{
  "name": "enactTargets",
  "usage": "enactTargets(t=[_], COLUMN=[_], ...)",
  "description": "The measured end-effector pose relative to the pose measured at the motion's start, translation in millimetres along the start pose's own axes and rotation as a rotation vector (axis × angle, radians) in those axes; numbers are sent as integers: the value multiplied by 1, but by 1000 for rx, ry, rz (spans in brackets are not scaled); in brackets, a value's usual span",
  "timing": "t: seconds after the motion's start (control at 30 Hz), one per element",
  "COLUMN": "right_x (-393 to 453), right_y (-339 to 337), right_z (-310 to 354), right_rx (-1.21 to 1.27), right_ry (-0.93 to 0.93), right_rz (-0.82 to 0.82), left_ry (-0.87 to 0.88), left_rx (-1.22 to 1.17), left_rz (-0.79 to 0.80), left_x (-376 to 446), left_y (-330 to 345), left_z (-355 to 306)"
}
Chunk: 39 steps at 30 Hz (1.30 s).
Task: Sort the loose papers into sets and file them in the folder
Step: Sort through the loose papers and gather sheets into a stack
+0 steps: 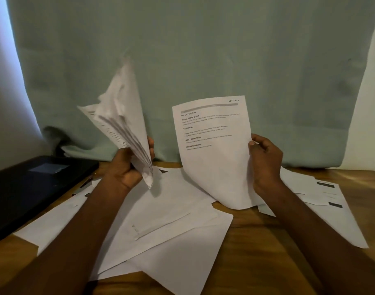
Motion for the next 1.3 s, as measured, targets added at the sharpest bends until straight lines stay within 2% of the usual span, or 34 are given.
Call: enactTargets(t=[0.07, 0.17, 0.2, 0.23, 0.3, 0.4, 0.47, 0.5, 0.6, 0.67, 0.8, 0.93, 1.07, 1.17, 1.23, 1.3], right_x=[-1, -10, -12, -9, 4, 16, 6, 2, -7, -11, -15, -7, -16, -34, -56, -92], right_y=[5, 25, 26, 23, 3, -43, -61, -62, -43, -20, 6, 5, 15, 38, 62, 87], right_z=[-5, -22, -27, -29, -20, 36, 80, 95, 108, 81, -1, -67, -79, -59, -38, -21], right_rx=[2, 48, 48, 70, 162, 64, -46, -90, -343, -545, -915, -1215, -1339, -1347, -1113, -766], right_ry=[71, 297, 320, 317, 233, -192, -495, -621, -920, -937, -705, -279, -153, -274, -382, -413], right_rz=[64, 335, 378, 351, 125, -282, -422, -432, -282, -85, 265, 564, 749, 765, 751, 861], left_ry=[5, 97, 99, 105, 97, 119, 121, 122, 114, 102, 101, 94, 108, 134, 148, 155], left_rx=[136, 252, 265, 291, 292, 233, 188, 177, 186, 202, 225, 216, 247, 218, 179, 177], left_rz=[32, -31, -28, -37, -44, -23, 11, 13, 6, 11, 50, 50, 53, 59, 50, 34], left_x=[-9, -7, -3, -1, -1, 1, 1, -1, -5, -1, 6, 10, 6, 3, 3, 5], left_y=[7, 1, -3, -5, -7, -7, -5, -4, -1, -5, -13, -20, -18, -16, -20, -26], left_z=[5, 4, 6, 8, 11, 6, 3, 2, 4, 7, 6, 6, 2, -9, -15, -18])
Point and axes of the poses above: each hand's wrist, its own x-axis towards the middle knuckle, its own y-axis out of the palm, z = x × y, the point moved 9 cm from there along x, towards the middle knuckle, and after that the axes turned 4 degrees about -z, right-handed, at the moved point
